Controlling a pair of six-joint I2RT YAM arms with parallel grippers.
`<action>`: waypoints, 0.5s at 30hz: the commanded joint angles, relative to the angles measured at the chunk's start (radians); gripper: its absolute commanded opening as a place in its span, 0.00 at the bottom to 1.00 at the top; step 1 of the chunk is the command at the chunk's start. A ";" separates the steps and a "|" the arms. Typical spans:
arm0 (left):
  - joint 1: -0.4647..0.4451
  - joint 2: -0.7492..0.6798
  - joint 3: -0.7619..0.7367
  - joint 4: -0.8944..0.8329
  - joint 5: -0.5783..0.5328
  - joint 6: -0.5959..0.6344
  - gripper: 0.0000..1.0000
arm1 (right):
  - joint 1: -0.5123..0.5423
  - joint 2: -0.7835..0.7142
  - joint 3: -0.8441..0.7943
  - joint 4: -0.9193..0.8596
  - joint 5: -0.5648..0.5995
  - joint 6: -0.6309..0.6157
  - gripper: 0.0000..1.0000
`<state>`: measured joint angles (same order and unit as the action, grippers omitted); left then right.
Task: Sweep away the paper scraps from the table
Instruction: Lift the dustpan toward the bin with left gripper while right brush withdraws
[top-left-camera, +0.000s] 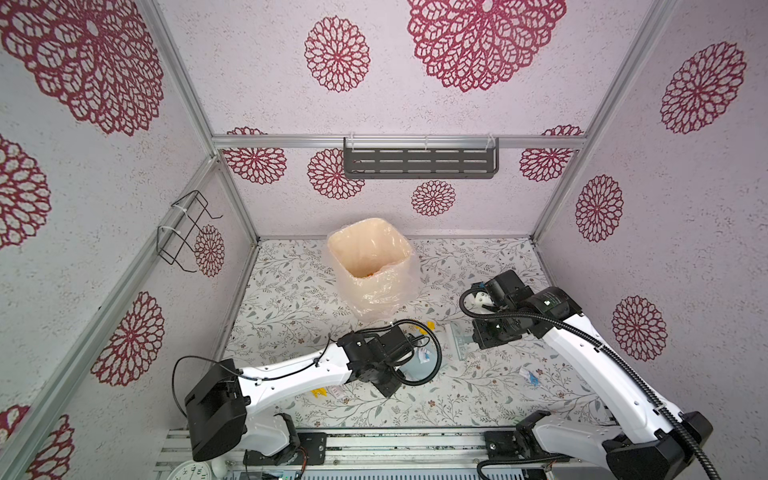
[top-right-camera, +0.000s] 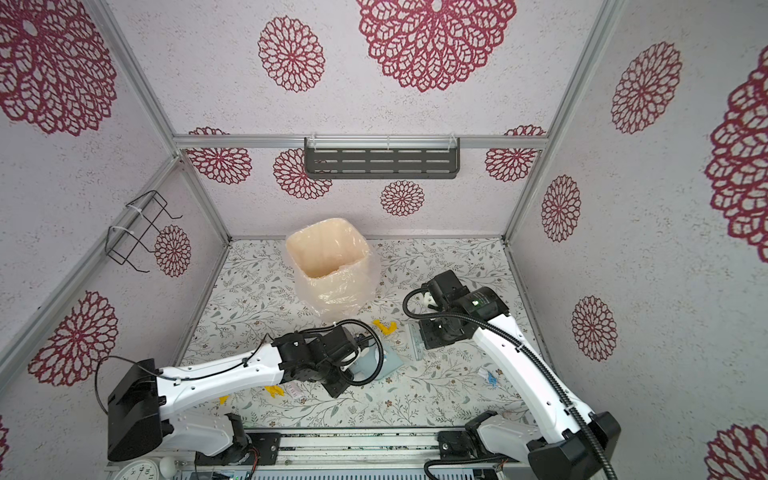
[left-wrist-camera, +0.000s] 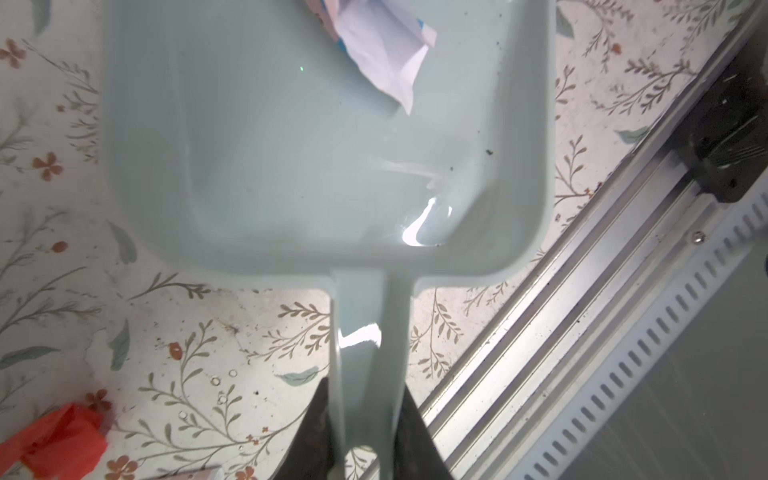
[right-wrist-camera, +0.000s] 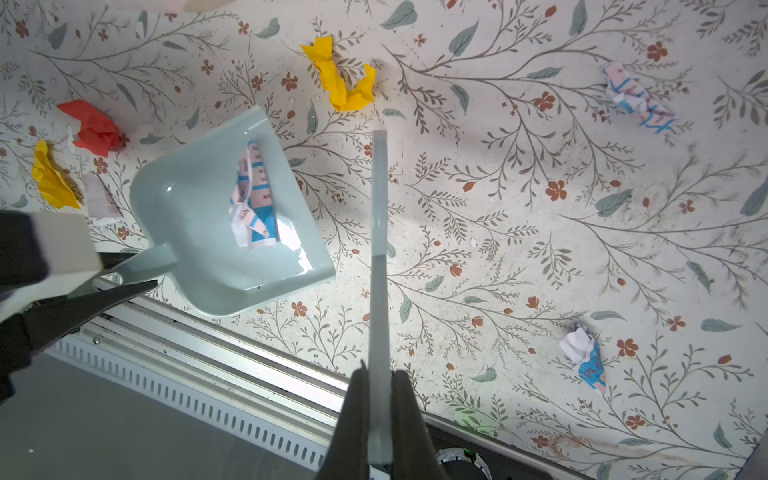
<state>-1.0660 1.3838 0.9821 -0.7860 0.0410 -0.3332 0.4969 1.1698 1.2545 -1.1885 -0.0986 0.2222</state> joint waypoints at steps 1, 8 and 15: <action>-0.009 -0.064 0.024 -0.031 -0.043 -0.025 0.00 | -0.035 -0.037 -0.012 0.036 -0.035 0.015 0.00; -0.010 -0.147 0.136 -0.127 -0.088 -0.062 0.00 | -0.088 -0.064 -0.047 0.062 -0.075 0.003 0.00; 0.007 -0.168 0.333 -0.312 -0.124 -0.067 0.00 | -0.122 -0.073 -0.052 0.067 -0.100 -0.011 0.00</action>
<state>-1.0676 1.2293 1.2491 -0.9916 -0.0586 -0.3939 0.3859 1.1236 1.1961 -1.1275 -0.1734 0.2199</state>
